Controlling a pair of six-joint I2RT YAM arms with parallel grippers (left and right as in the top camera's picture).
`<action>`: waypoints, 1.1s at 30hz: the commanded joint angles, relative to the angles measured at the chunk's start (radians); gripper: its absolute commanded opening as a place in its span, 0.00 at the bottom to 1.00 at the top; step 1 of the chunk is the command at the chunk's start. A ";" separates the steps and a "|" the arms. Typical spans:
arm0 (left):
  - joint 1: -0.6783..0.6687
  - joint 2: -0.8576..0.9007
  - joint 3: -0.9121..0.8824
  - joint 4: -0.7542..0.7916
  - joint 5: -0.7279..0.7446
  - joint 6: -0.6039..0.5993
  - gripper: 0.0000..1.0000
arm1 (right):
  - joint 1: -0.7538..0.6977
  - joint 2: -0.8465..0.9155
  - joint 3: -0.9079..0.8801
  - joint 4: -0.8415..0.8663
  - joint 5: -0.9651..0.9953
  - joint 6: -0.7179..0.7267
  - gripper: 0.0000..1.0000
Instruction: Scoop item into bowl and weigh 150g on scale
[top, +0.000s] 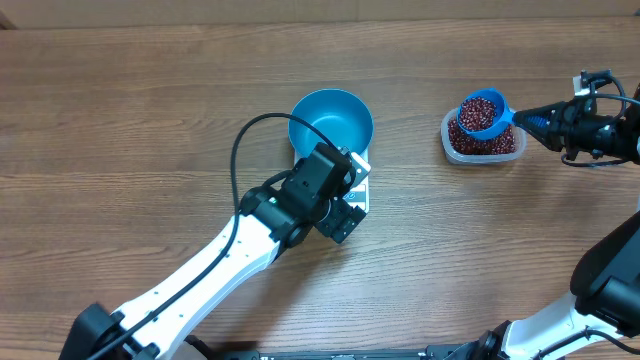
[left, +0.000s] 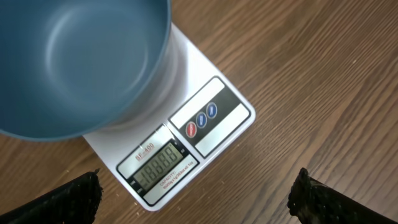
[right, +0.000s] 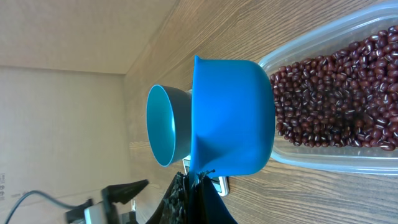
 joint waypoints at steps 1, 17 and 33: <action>0.000 -0.039 0.000 0.013 -0.018 -0.002 1.00 | -0.003 0.000 0.002 0.003 -0.024 -0.011 0.04; 0.000 -0.213 0.083 -0.117 -0.044 -0.001 1.00 | -0.003 0.000 0.001 0.003 -0.024 -0.011 0.04; 0.001 -0.412 0.085 -0.401 -0.106 0.043 1.00 | -0.003 0.000 0.001 -0.016 -0.024 -0.011 0.04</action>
